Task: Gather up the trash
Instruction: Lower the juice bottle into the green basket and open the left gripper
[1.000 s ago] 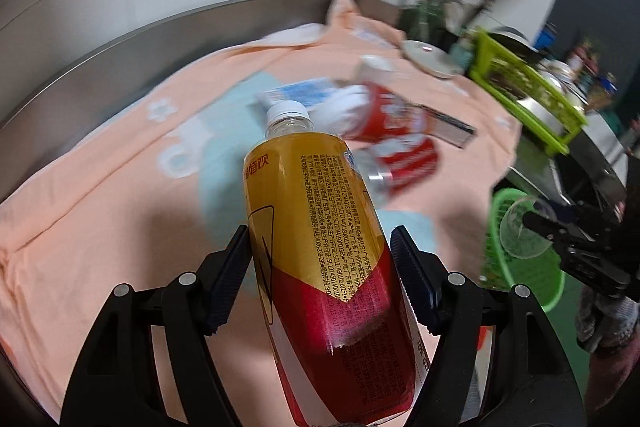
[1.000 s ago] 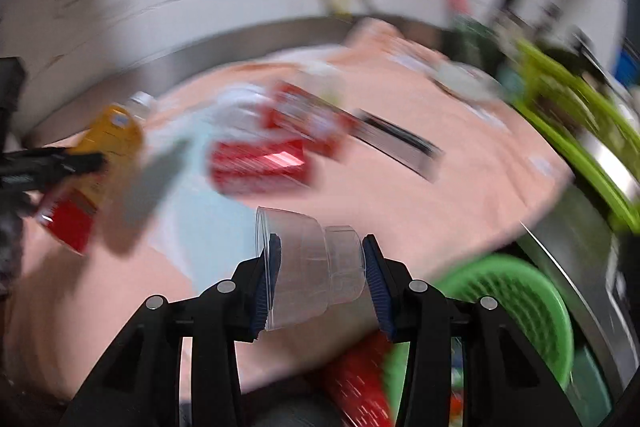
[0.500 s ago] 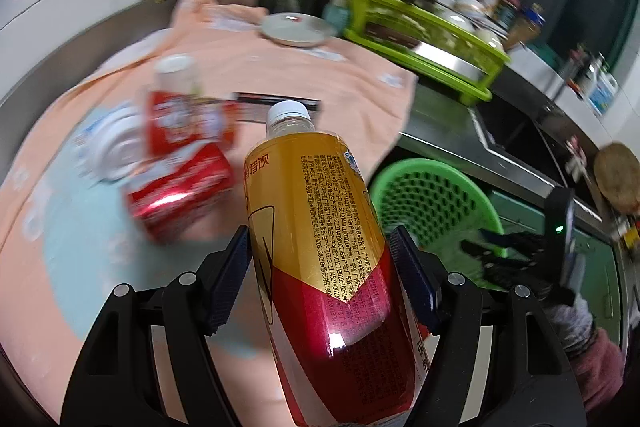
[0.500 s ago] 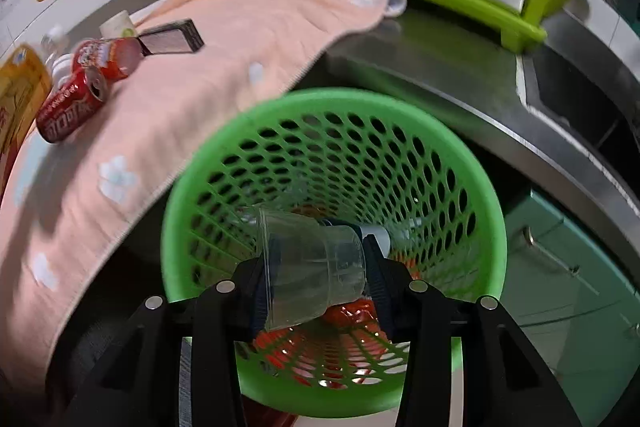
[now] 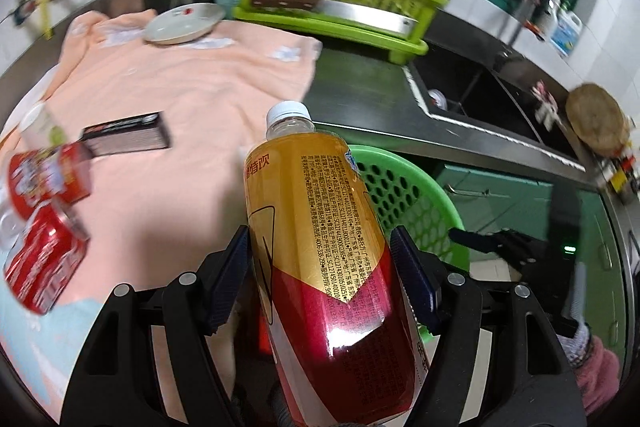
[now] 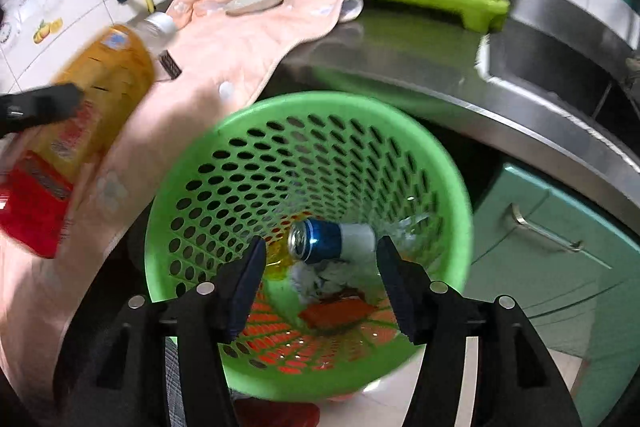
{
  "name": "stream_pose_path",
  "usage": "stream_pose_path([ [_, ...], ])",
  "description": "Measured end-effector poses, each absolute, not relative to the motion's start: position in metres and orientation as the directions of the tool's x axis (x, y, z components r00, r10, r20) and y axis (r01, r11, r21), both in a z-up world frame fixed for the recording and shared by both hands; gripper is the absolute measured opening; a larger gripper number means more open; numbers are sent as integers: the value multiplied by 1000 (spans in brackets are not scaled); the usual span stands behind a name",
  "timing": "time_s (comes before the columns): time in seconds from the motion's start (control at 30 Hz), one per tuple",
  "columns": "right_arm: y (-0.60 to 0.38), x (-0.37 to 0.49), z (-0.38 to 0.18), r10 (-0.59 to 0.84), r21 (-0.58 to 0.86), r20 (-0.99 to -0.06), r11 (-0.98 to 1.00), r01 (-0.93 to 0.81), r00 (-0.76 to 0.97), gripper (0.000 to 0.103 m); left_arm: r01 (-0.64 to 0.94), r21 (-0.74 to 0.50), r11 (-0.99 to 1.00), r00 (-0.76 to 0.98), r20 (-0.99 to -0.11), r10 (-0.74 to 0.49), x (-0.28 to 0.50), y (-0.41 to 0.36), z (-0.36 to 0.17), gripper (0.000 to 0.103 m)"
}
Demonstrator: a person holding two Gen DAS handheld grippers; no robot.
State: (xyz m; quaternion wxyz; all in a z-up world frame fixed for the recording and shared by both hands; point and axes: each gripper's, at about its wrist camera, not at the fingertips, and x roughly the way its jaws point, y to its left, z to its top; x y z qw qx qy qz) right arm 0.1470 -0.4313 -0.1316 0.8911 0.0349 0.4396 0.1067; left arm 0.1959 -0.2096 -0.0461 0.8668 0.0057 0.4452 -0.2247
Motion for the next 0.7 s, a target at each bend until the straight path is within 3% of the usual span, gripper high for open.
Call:
stream_pose_path([
  [0.27, -470, 103, -93, 187, 155, -685, 982, -111, 704, 71, 482, -170, 859, 401, -829, -389, 212, -271, -88, 69],
  [0.7, -502, 74, -92, 177, 204, -630, 977, -58, 756, 71, 551, -118, 826, 273, -910, -313, 235, -339, -174, 69],
])
